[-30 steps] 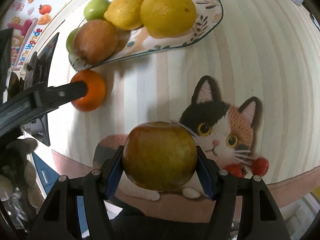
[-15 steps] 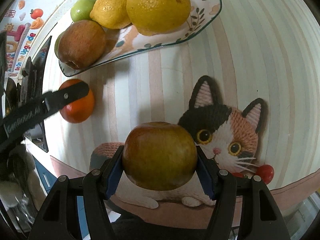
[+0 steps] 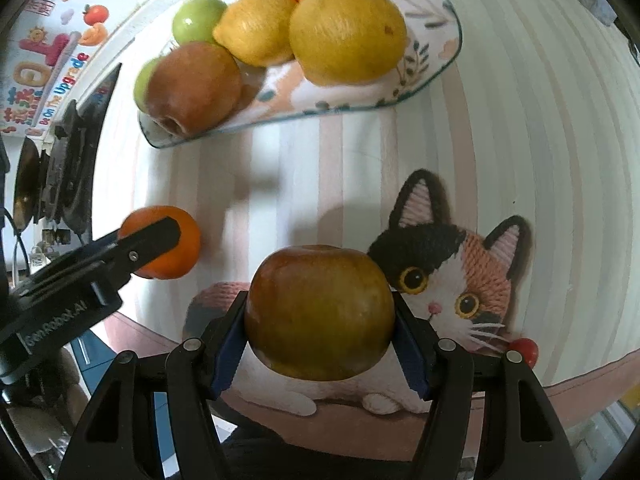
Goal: Organize fruits
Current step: 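Grasp the brown fruit with the right tool while the left tool grasps the orange, then lower the orange and brown fruit onto the deer plate and open both tools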
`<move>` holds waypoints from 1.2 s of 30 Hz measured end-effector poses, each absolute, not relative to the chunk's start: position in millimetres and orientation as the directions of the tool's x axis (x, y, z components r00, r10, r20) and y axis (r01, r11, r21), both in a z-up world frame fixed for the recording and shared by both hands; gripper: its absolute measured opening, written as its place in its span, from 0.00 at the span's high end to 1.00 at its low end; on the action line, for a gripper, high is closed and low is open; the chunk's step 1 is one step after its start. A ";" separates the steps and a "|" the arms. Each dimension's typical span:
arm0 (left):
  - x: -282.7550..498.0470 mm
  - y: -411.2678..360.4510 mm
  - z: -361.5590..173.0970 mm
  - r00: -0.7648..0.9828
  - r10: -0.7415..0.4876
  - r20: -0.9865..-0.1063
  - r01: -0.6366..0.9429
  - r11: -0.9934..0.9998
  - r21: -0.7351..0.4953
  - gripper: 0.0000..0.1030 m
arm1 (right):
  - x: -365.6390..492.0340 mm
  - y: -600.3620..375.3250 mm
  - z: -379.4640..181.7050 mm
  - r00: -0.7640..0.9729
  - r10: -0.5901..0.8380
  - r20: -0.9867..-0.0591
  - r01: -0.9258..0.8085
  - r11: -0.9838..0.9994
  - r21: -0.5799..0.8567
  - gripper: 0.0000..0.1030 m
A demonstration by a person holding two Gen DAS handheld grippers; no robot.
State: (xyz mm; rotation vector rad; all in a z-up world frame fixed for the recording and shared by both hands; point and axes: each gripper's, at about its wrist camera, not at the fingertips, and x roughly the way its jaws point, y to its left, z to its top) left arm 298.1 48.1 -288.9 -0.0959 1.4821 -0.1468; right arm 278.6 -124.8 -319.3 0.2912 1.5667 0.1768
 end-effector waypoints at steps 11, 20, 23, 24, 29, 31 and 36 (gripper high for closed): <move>315.6 48.8 -199.4 0.205 -0.271 -0.941 0.073 0.963 -0.261 0.40 | 313.5 -161.1 -230.5 0.191 0.363 -0.912 0.097 0.918 0.385 0.34; 394.8 48.4 -167.8 0.278 -0.253 -0.927 0.091 0.967 -0.237 0.40 | 404.3 -216.4 -231.3 0.238 0.251 -0.938 0.175 0.939 0.295 0.34; 422.1 52.7 -180.5 0.261 -0.215 -0.941 0.075 0.976 -0.202 0.40 | 429.1 -222.4 -255.2 0.199 0.209 -0.958 0.188 0.951 0.246 0.34; 431.6 54.2 -187.5 0.246 -0.201 -0.948 0.070 0.979 -0.190 0.40 | 432.8 -221.7 -261.5 0.186 0.204 -0.961 0.188 0.953 0.238 0.34; 465.0 61.5 -226.2 0.163 -0.168 -0.972 0.037 0.986 -0.164 0.40 | 449.4 -214.4 -284.1 0.148 0.175 -0.973 0.177 0.964 0.200 0.33; 472.4 62.6 -237.0 0.142 -0.154 -0.978 0.026 0.988 -0.152 0.40 | 450.4 -209.0 -288.6 0.144 0.164 -0.976 0.174 0.967 0.188 0.33; 481.2 64.5 -242.6 0.133 -0.155 -0.979 0.023 0.988 -0.154 0.41 | 449.5 -204.5 -296.1 0.134 0.142 -0.981 0.152 0.975 0.162 0.33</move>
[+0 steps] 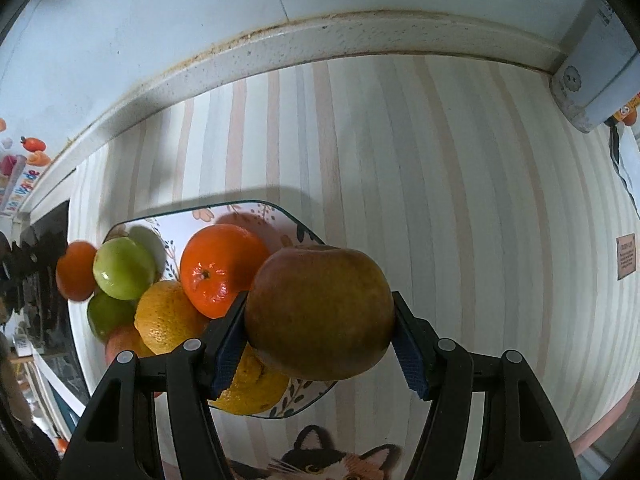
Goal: Organize fruits
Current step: 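Lower the orange and brown fruit onto the deer plate and open both tools, then lift both tools and move them toward the tomatoes on the cat mat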
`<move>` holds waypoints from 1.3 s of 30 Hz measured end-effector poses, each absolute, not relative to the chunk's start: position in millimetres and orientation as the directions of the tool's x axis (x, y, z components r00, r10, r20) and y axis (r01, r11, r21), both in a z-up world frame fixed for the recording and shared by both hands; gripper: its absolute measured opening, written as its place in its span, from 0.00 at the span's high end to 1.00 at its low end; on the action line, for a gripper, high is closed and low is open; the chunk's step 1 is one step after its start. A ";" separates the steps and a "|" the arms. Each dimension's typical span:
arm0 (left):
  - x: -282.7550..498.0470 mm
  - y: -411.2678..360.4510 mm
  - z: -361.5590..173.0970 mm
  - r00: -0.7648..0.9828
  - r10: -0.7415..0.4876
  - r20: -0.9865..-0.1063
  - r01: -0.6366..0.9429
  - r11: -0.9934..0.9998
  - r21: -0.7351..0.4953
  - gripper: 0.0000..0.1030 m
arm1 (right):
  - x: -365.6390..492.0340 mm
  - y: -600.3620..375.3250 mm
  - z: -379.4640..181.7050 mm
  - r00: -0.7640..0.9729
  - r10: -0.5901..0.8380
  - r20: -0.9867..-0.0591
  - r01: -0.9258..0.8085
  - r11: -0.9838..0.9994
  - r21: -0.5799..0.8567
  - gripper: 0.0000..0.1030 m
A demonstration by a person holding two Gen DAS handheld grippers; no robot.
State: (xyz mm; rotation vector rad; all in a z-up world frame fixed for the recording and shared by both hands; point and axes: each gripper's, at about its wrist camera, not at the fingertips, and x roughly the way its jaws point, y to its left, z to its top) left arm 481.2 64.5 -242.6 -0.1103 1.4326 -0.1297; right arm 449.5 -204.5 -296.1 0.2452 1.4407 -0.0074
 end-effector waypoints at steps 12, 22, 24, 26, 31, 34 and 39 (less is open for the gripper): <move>477.6 57.4 -240.9 0.116 -0.161 -0.980 0.036 0.987 -0.157 0.40 | 460.7 -201.0 -303.3 0.103 0.208 -0.973 0.166 0.960 0.223 0.17; 443.4 58.6 -227.4 0.163 -0.105 -0.981 0.033 0.994 -0.101 0.13 | 425.8 -193.4 -260.8 0.155 0.105 -0.982 0.106 0.987 0.122 0.08; 430.6 55.8 -224.6 0.170 -0.095 -0.981 0.030 0.995 -0.091 0.06 | 411.1 -192.2 -251.6 0.169 0.090 -0.982 0.092 0.990 0.106 0.08; 417.1 52.3 -221.3 0.177 -0.097 -0.980 0.031 0.995 -0.093 0.05 | 394.4 -187.8 -243.7 0.179 0.080 -0.981 0.081 0.992 0.096 0.08; 382.7 46.5 -211.3 0.205 -0.082 -0.975 0.029 0.997 -0.078 0.05 | 355.8 -183.0 -227.7 0.199 0.083 -0.977 0.068 0.993 0.098 0.08; 364.1 44.2 -203.0 0.232 -0.068 -0.970 0.028 0.998 -0.063 0.05 | 335.0 -178.3 -219.5 0.215 0.071 -0.974 0.063 0.994 0.086 0.08; 335.8 42.8 -188.4 0.266 -0.043 -0.963 0.031 0.999 -0.036 0.05 | 309.1 -174.7 -204.9 0.239 0.071 -0.969 0.061 0.994 0.088 0.08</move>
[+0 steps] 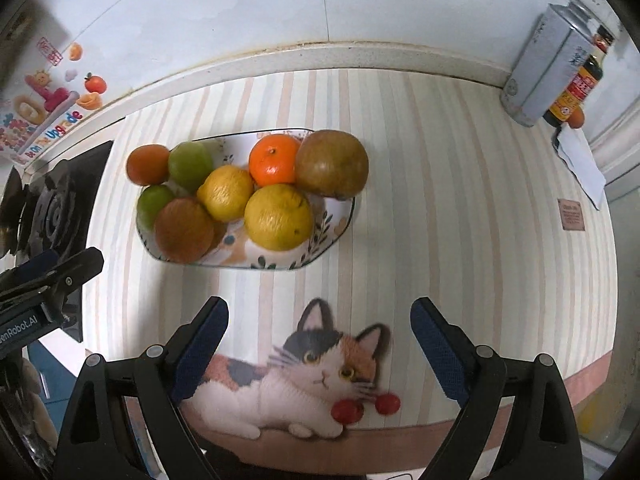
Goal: Organize fruits
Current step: 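Lift both tools and move them toward the tomatoes on the cat mat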
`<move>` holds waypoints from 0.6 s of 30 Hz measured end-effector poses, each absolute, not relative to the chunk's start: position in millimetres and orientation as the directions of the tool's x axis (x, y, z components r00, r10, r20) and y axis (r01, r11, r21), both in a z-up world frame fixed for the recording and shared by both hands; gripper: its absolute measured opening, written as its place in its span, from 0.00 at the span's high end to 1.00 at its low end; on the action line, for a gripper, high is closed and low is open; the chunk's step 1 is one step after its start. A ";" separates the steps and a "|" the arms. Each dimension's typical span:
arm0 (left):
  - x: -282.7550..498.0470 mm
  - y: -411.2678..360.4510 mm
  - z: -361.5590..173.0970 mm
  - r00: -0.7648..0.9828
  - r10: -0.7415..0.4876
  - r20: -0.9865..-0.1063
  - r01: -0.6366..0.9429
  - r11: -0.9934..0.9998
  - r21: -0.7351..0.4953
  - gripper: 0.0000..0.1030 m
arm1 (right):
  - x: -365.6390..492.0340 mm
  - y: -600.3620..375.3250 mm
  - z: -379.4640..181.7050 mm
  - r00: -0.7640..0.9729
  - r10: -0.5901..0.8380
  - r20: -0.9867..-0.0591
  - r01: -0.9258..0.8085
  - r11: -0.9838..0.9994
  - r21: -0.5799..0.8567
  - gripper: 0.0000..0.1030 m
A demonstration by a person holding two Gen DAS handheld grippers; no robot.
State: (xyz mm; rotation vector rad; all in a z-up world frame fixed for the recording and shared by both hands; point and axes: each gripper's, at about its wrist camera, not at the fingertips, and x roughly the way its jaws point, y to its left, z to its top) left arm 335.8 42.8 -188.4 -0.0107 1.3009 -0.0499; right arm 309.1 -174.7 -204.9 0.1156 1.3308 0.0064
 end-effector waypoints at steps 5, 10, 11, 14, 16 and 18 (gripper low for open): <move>308.9 41.1 -170.4 0.298 -0.050 -0.953 0.037 0.998 -0.041 0.05 | 284.4 -172.8 -182.1 0.279 0.073 -0.957 0.055 0.994 0.092 0.08; 278.4 38.7 -142.9 0.351 -0.062 -0.934 0.041 0.998 -0.051 0.05 | 258.0 -171.4 -151.6 0.334 0.080 -0.939 0.043 0.994 0.100 0.08; 274.6 37.7 -138.9 0.361 -0.062 -0.931 0.043 0.998 -0.050 0.05 | 253.7 -170.3 -146.5 0.342 0.081 -0.936 0.040 0.994 0.101 0.08; 257.7 36.6 -122.3 0.393 -0.073 -0.916 0.045 0.997 -0.060 0.05 | 236.2 -166.6 -128.5 0.370 0.090 -0.925 0.027 0.994 0.108 0.08; 246.3 36.1 -111.2 0.411 -0.085 -0.908 0.052 0.996 -0.070 0.05 | 225.0 -163.8 -116.4 0.389 0.090 -0.917 0.013 0.995 0.103 0.08; 236.2 35.1 -102.1 0.428 -0.084 -0.900 0.058 0.996 -0.065 0.05 | 215.4 -162.1 -106.1 0.404 0.091 -0.910 0.006 0.995 0.103 0.08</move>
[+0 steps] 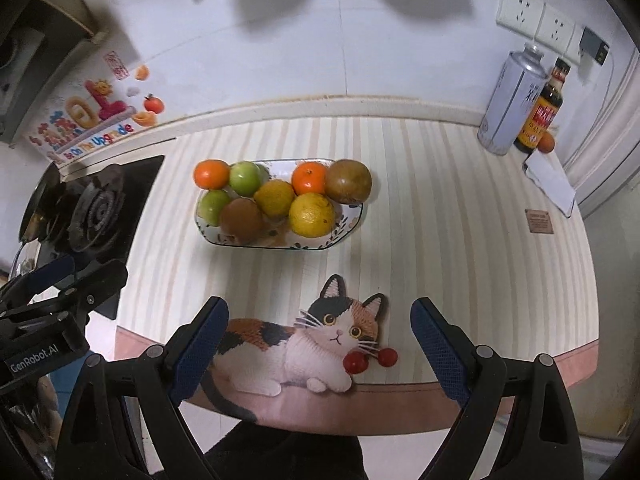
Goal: Organize fruits
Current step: 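Lift both tools and move them toward the tomatoes on the cat mat, then grasp a red tomato with the right tool while the left tool grasps another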
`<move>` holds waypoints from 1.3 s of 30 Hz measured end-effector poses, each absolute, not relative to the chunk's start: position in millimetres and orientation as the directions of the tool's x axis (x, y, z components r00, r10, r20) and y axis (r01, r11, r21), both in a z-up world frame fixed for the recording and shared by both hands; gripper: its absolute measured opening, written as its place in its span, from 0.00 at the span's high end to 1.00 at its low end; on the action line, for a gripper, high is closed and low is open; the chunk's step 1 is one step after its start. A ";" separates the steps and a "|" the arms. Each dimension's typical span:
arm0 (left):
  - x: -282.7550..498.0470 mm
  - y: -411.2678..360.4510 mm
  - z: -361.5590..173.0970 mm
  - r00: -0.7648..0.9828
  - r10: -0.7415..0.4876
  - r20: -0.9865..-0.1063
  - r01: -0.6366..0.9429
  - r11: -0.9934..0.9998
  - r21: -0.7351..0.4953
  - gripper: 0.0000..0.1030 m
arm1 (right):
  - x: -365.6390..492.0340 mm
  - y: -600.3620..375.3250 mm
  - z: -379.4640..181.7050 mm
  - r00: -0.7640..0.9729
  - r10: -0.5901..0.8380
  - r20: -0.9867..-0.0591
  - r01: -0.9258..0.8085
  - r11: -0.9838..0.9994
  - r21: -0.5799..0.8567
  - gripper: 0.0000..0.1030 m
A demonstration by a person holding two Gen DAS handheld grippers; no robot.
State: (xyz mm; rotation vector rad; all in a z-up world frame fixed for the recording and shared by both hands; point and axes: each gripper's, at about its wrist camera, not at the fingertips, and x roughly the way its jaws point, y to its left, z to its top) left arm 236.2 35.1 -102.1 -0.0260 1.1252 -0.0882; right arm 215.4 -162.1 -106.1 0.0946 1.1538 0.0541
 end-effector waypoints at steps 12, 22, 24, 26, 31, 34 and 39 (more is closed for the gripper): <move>187.6 31.6 -52.8 0.518 -0.066 -0.853 0.082 0.996 -0.027 0.05 | 167.0 -164.9 -52.3 0.493 0.089 -0.865 -0.004 0.995 0.101 0.08; 172.3 27.8 -35.6 0.539 -0.084 -0.838 0.094 0.995 -0.040 0.05 | 147.5 -164.2 -29.9 0.526 0.103 -0.844 -0.011 0.993 0.114 0.08; 170.7 26.9 -36.7 0.540 -0.083 -0.837 0.093 0.995 -0.039 0.05 | 147.6 -164.9 -30.3 0.525 0.109 -0.844 -0.010 0.992 0.122 0.08; 171.4 25.8 -40.6 0.527 -0.092 -0.845 0.094 0.994 -0.050 0.05 | 149.7 -168.2 -33.4 0.523 0.121 -0.844 -0.004 0.990 0.139 0.08; 177.1 22.9 -53.7 0.503 -0.087 -0.860 0.086 0.995 -0.050 0.05 | 161.0 -181.9 -50.5 0.506 0.155 -0.849 0.020 0.981 0.191 0.08; 185.9 19.5 -68.0 0.483 -0.071 -0.873 0.074 0.996 -0.040 0.05 | 171.7 -201.9 -77.9 0.470 0.157 -0.869 0.068 0.975 0.212 0.08; 204.7 1.9 -102.2 0.435 -0.026 -0.900 0.094 0.995 0.016 0.05 | 183.2 -241.5 -140.0 0.393 0.145 -0.908 0.171 0.959 0.227 0.14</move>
